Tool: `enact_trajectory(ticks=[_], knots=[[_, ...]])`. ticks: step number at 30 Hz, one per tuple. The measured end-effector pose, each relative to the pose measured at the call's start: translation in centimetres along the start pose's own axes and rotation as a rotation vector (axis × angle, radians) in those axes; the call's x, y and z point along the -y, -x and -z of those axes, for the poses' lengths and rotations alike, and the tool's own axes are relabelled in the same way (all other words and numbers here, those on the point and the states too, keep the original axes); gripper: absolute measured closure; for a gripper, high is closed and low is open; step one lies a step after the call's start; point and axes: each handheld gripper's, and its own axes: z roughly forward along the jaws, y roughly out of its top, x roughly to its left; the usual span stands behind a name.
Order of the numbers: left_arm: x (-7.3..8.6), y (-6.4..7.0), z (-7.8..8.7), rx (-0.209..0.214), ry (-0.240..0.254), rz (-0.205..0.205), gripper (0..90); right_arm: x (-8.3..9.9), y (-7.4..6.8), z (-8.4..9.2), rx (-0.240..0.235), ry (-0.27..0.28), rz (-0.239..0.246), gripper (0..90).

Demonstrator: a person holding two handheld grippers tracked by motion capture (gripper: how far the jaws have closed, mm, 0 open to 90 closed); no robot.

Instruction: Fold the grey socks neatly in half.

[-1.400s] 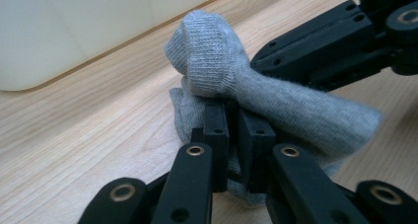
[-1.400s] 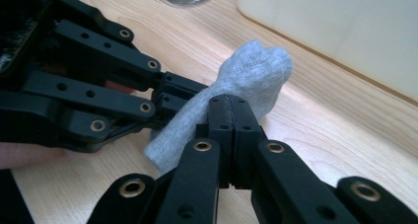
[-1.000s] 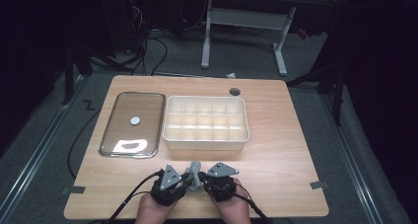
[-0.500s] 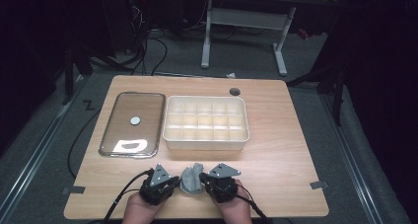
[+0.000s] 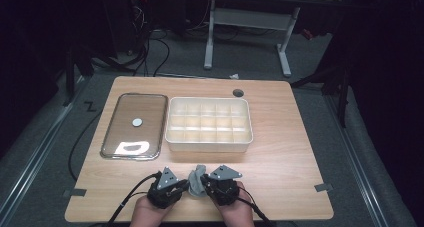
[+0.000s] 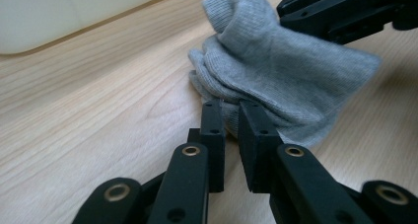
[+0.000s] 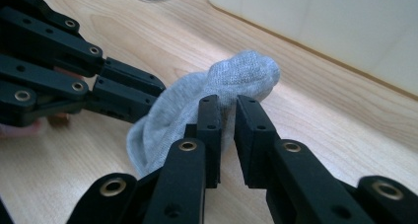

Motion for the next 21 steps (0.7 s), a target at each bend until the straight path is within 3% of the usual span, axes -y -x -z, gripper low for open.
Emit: enact_trajectory(ticks=[1,3,6,7,11,21], knots=[[-0.4,0.2,-0.4,0.009,0.011,0.005,82.0,-0.4,0.0,-0.2,0.030,-0.010,0.003,85.9],[-0.6,0.4,-0.7,0.011,0.012,-0.008,82.6,-0.7,0.2,-0.4,0.040,-0.021,0.005,87.4],[-0.7,0.5,-0.8,0.009,0.013,-0.025,82.5,-0.9,0.3,-0.4,0.033,-0.024,0.009,87.4],[-0.7,0.4,-0.7,0.009,0.010,-0.029,82.6,-0.9,0.2,-0.3,0.007,-0.020,0.020,86.0],[-0.7,0.6,-0.7,0.016,0.010,-0.032,83.6,-0.6,0.0,-0.1,-0.022,-0.019,0.032,85.6],[-0.7,1.3,-1.1,0.048,0.014,-0.048,83.9,-0.3,-0.1,0.2,-0.029,-0.006,0.038,85.7]])
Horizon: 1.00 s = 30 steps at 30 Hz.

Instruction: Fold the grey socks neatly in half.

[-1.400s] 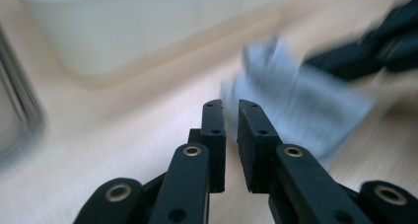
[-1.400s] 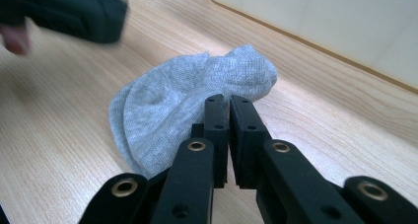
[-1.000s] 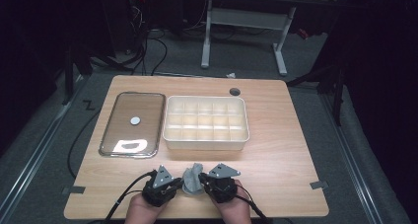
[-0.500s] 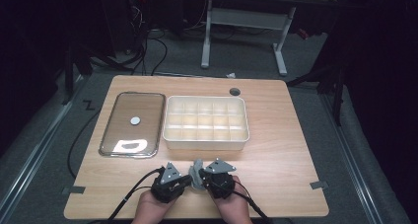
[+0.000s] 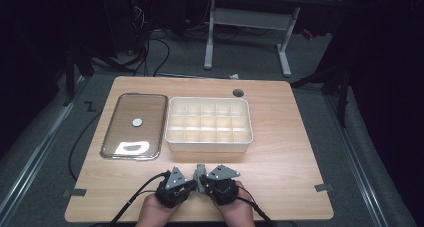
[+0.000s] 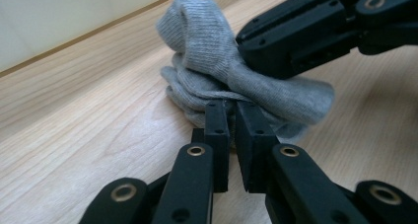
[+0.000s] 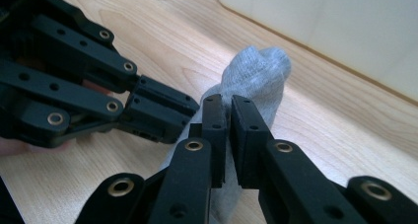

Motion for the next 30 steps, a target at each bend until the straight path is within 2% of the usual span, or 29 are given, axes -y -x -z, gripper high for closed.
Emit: enact_trajectory(ticks=[3,7,12,16,17,22,26,28,30], knots=[[-0.1,0.5,-0.4,0.003,-0.007,-0.024,83.8,-0.1,0.2,0.3,0.001,0.009,-0.006,85.7],[-0.1,0.8,-0.5,-0.013,-0.019,-0.058,83.7,0.0,0.1,0.1,-0.006,0.000,-0.002,86.8],[0.0,0.5,0.2,-0.020,-0.026,-0.059,81.8,0.5,0.1,-0.4,-0.015,-0.014,-0.005,88.3],[0.1,0.0,1.0,-0.030,-0.001,-0.043,81.6,1.0,0.0,-0.7,-0.038,-0.015,-0.010,90.0],[0.1,-0.4,1.6,-0.039,0.021,-0.030,81.7,1.2,0.0,-0.8,-0.046,-0.006,-0.020,90.0],[-0.2,-0.9,2.7,-0.052,0.062,-0.008,82.0,1.4,-0.2,-0.9,-0.039,0.000,-0.010,90.0],[-1.6,-1.0,3.5,-0.042,0.141,0.003,85.7,1.5,-0.3,-0.9,-0.035,0.010,-0.011,90.0],[-2.0,-0.9,3.4,-0.039,0.148,0.005,86.3,1.6,-0.3,-0.9,-0.037,0.014,-0.009,90.0],[-3.4,-0.5,2.8,-0.024,0.152,-0.002,86.4,1.6,-0.3,-0.9,-0.040,0.019,-0.006,90.0]])
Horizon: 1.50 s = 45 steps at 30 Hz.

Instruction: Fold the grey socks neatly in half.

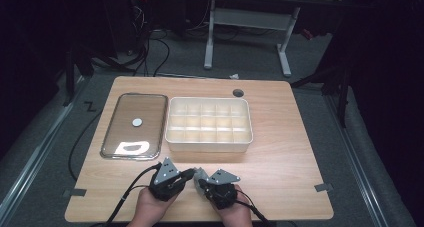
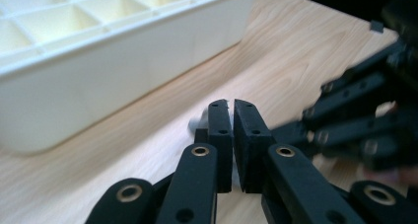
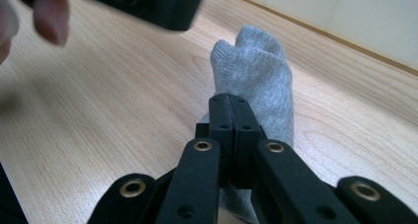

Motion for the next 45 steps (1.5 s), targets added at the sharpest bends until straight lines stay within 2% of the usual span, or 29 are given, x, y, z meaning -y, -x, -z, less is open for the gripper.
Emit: enact_trajectory(ticks=[3,5,7,8,9,10,12,13,14,17,19,21,22,23,24,27,31,33,36,39,42,45], knots=[[-0.8,0.6,-0.6,0.020,0.010,-0.002,86.3,0.0,0.0,0.0,-0.003,0.001,0.003,90.0],[-1.4,1.4,-1.7,0.031,-0.006,-0.033,86.0,0.1,0.0,0.0,-0.005,0.002,0.005,90.0],[-1.3,1.4,-2.2,0.025,-0.022,-0.043,85.9,0.1,0.1,0.0,-0.006,0.005,0.007,90.0],[-0.8,0.9,-2.9,0.009,-0.048,-0.033,85.9,0.2,0.0,0.0,-0.005,0.012,0.009,90.0],[-0.8,0.9,-2.9,0.009,-0.048,-0.033,86.1,0.2,0.0,0.0,-0.005,0.012,0.009,90.0],[0.1,0.2,-3.2,-0.011,-0.073,-0.012,86.3,0.2,0.0,0.0,-0.003,0.014,0.009,90.0],[0.9,-0.3,-3.3,-0.019,-0.091,0.001,86.7,0.2,0.0,0.0,-0.002,0.016,0.011,90.0],[0.9,-0.3,-3.3,-0.019,-0.091,0.001,87.2,0.2,0.0,0.0,-0.002,0.016,0.011,90.0],[1.7,-0.5,-3.4,-0.025,-0.095,-0.005,88.5,0.2,0.0,0.0,-0.005,0.018,0.014,90.0],[2.3,-0.4,-3.3,-0.039,-0.080,-0.011,89.5,-0.2,-0.1,0.6,0.000,0.018,0.012,90.0],[2.5,-0.5,-3.3,-0.040,-0.071,-0.009,89.9,-0.3,-0.3,1.9,-0.007,0.075,0.031,90.0],[2.6,-0.5,-3.3,-0.040,-0.068,-0.009,90.0,-0.2,-0.4,2.2,-0.006,0.071,0.038,90.0],[2.7,-0.6,-3.3,-0.032,-0.067,-0.009,90.0,0.5,-0.6,2.1,-0.004,0.027,0.035,90.0],[2.7,-0.6,-3.3,-0.032,-0.067,-0.009,90.0,0.5,-0.6,2.1,-0.004,0.027,0.035,90.0],[2.7,-0.5,-3.3,-0.034,-0.061,-0.014,90.0,1.5,-0.6,1.5,0.001,-0.006,0.037,90.0],[2.8,-0.5,-3.3,-0.034,-0.053,-0.014,90.0,1.7,-0.3,1.5,-0.014,-0.001,0.012,90.0],[3.0,-0.4,-3.2,-0.039,-0.044,-0.019,90.0,1.2,-0.3,1.9,-0.022,0.000,0.017,87.2],[3.0,-0.4,-3.2,-0.032,-0.038,-0.015,90.0,0.4,0.0,2.8,-0.019,0.030,-0.001,81.0],[3.0,-0.4,-3.2,-0.030,-0.036,-0.014,90.0,-0.4,0.9,2.8,-0.024,0.026,-0.034,72.6],[3.1,-0.4,-3.1,-0.029,-0.038,-0.015,90.0,-0.8,1.5,2.0,-0.030,-0.016,-0.085,60.1],[3.1,-0.5,-3.1,-0.029,-0.035,-0.012,90.0,-0.6,1.8,1.3,-0.047,-0.049,-0.135,54.9],[3.1,-0.6,-2.9,-0.026,-0.040,-0.011,89.8,-0.2,2.1,0.4,-0.068,-0.081,-0.163,53.1]])
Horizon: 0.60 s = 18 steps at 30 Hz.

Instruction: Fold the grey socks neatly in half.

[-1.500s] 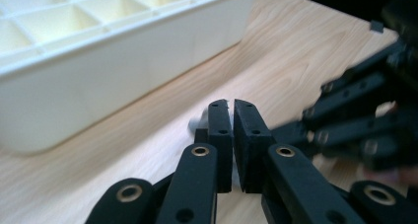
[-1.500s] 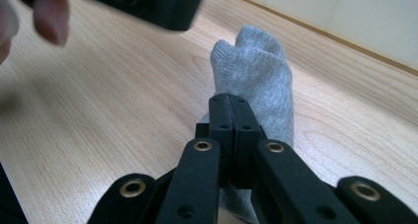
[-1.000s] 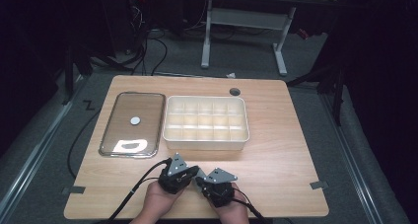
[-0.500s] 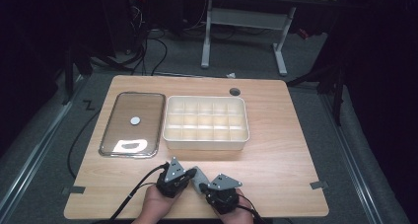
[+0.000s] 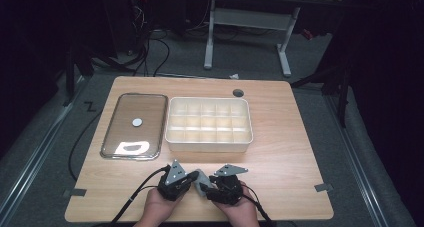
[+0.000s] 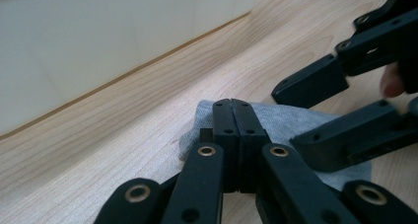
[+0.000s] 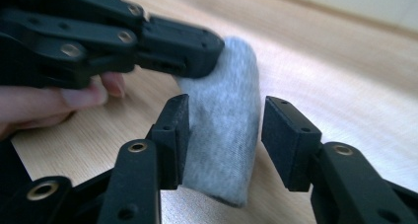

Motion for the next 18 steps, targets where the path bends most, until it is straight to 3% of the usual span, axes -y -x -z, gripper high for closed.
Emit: enact_trajectory(ticks=[3,7,12,15,16,18], knots=[[0.1,-0.1,0.2,0.000,0.000,0.000,88.7,-0.1,0.3,-0.3,-0.033,-0.023,-0.033,53.1],[0.1,-0.3,0.9,-0.004,-0.011,0.003,85.7,-0.4,0.3,-0.5,-0.049,-0.046,-0.024,53.9],[0.0,-0.5,3.2,-0.018,-0.003,-0.013,77.0,-1.0,-0.3,-0.6,-0.049,-0.088,0.030,60.0],[0.3,-1.1,5.3,-0.055,-0.009,-0.027,68.1,-1.3,-0.6,-0.8,-0.046,-0.118,0.071,61.2],[0.8,-1.5,6.3,-0.087,-0.005,-0.025,64.6,-1.5,-0.8,-0.8,-0.044,-0.137,0.092,61.5],[1.2,-1.8,6.8,-0.103,-0.004,-0.021,61.6,-1.6,-0.9,-0.9,-0.045,-0.142,0.098,61.5]])
